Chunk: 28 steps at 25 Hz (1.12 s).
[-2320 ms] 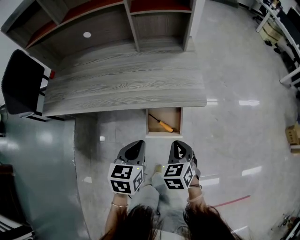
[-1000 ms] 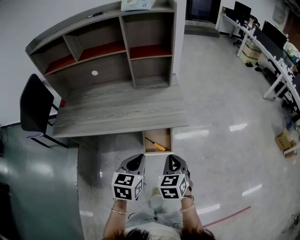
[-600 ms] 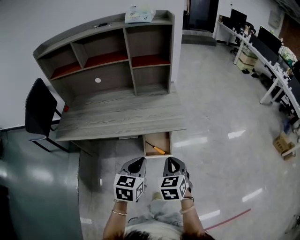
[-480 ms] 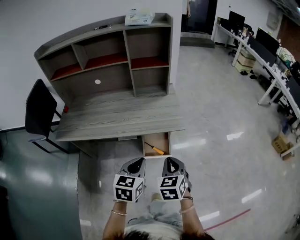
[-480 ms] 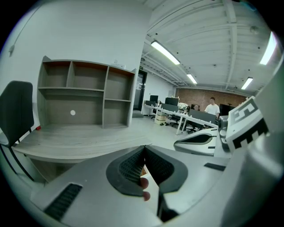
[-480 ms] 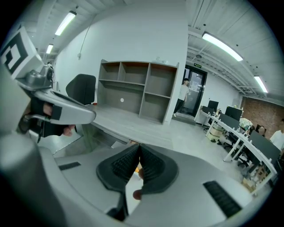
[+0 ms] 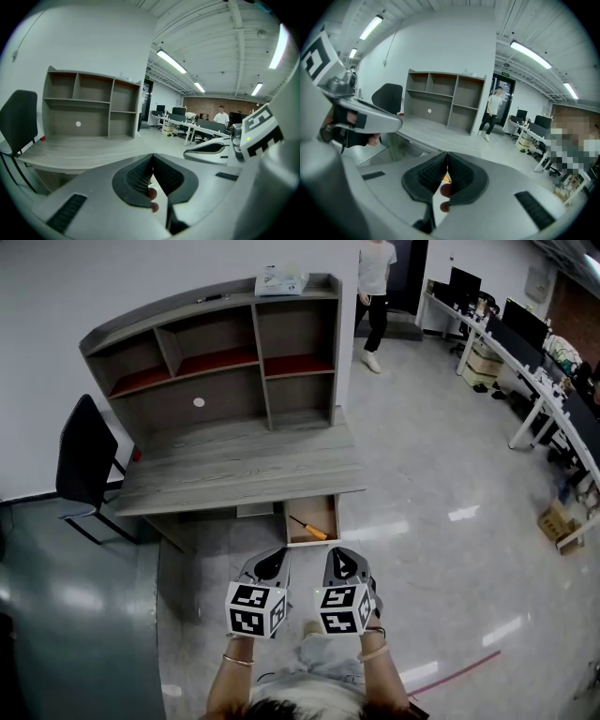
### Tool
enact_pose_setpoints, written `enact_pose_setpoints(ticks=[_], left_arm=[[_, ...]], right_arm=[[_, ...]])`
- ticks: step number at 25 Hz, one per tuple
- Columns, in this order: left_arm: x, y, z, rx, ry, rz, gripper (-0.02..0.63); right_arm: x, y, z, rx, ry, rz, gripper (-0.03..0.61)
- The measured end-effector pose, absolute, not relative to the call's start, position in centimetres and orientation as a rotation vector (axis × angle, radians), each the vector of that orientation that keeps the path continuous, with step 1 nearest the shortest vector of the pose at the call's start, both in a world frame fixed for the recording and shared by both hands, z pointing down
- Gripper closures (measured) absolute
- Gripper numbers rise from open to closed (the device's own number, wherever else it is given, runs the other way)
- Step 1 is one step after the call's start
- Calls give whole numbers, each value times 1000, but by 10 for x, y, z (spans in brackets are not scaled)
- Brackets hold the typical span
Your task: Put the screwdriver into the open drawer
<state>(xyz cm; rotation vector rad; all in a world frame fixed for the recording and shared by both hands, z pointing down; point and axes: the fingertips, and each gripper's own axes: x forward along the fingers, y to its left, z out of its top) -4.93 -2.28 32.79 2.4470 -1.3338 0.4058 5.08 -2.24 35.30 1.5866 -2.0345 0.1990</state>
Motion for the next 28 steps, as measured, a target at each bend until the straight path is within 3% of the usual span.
enact_pose_setpoints(ticks=[28], left_arm=[[-77, 69, 292, 2511, -1330, 350, 597]], right_arm=[[29, 75, 311, 1657, -2059, 184, 551]])
